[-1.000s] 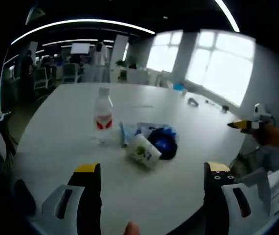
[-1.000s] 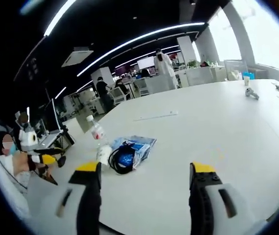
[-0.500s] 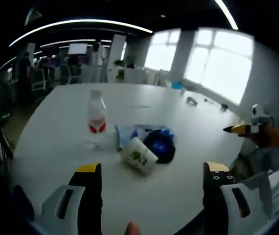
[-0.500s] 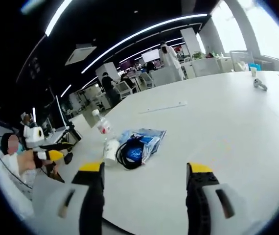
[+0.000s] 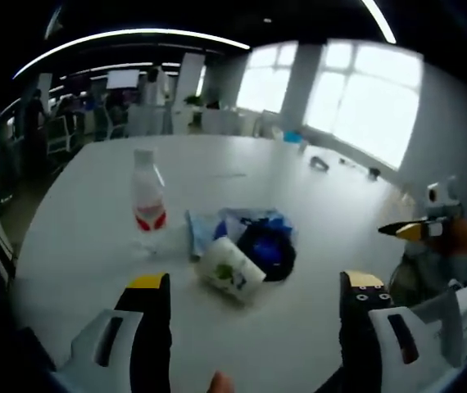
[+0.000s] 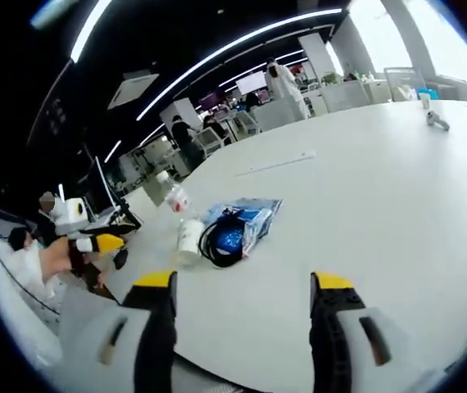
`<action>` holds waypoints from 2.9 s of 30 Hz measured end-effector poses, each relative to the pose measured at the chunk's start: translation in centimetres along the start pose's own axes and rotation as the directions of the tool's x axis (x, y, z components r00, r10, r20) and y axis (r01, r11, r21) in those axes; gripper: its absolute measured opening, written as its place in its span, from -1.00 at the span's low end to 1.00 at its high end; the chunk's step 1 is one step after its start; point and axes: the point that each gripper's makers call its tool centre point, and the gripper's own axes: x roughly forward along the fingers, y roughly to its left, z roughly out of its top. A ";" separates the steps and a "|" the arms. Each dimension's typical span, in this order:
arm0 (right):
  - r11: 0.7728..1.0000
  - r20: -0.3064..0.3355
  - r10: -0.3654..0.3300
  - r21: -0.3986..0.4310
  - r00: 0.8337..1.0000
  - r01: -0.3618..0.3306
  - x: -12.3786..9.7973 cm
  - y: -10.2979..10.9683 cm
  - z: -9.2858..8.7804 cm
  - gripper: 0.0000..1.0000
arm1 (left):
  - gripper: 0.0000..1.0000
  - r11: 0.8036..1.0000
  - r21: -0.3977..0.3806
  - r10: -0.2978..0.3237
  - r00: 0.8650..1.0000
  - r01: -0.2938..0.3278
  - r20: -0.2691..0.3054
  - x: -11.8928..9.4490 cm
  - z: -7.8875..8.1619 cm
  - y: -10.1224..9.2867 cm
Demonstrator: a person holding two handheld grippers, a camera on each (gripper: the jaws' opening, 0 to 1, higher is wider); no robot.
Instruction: Arrange the tabletop items into an orderly group along one side of the table until the central work area is clear of visible clutter.
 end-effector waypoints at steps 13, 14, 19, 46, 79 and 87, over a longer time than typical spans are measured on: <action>0.995 0.053 -0.050 0.094 0.997 0.045 -1.8 -1.7 0.0 0.29 | 0.59 0.997 -0.017 -0.074 0.996 0.073 -0.050 3.6 0.1 2.1; 0.994 0.053 -0.055 0.096 0.997 0.049 -1.9 -1.7 -0.1 0.29 | 0.60 0.997 -0.015 -0.079 0.995 0.079 -0.053 3.9 0.1 2.3; 0.986 0.067 -0.082 0.152 0.994 0.072 -2.9 -2.3 -0.8 0.29 | 0.59 0.996 -0.024 -0.086 0.995 0.085 -0.055 4.5 0.3 2.7; 0.991 -0.035 -0.015 -0.134 0.999 0.010 -4.4 -1.5 -0.5 0.54 | 0.53 0.973 0.023 -0.223 0.961 0.230 -0.162 7.9 -2.1 2.1; 0.959 -0.185 -0.024 -0.283 0.982 -0.029 -3.9 -2.1 -2.3 0.51 | -1.00 0.973 0.134 -0.176 0.980 0.188 -0.094 7.3 -1.7 3.2; 0.957 -0.188 -0.030 -0.289 0.982 -0.027 -3.7 -2.2 -2.1 0.49 | -1.00 0.966 0.138 -0.212 0.975 0.219 -0.066 6.6 -1.0 2.1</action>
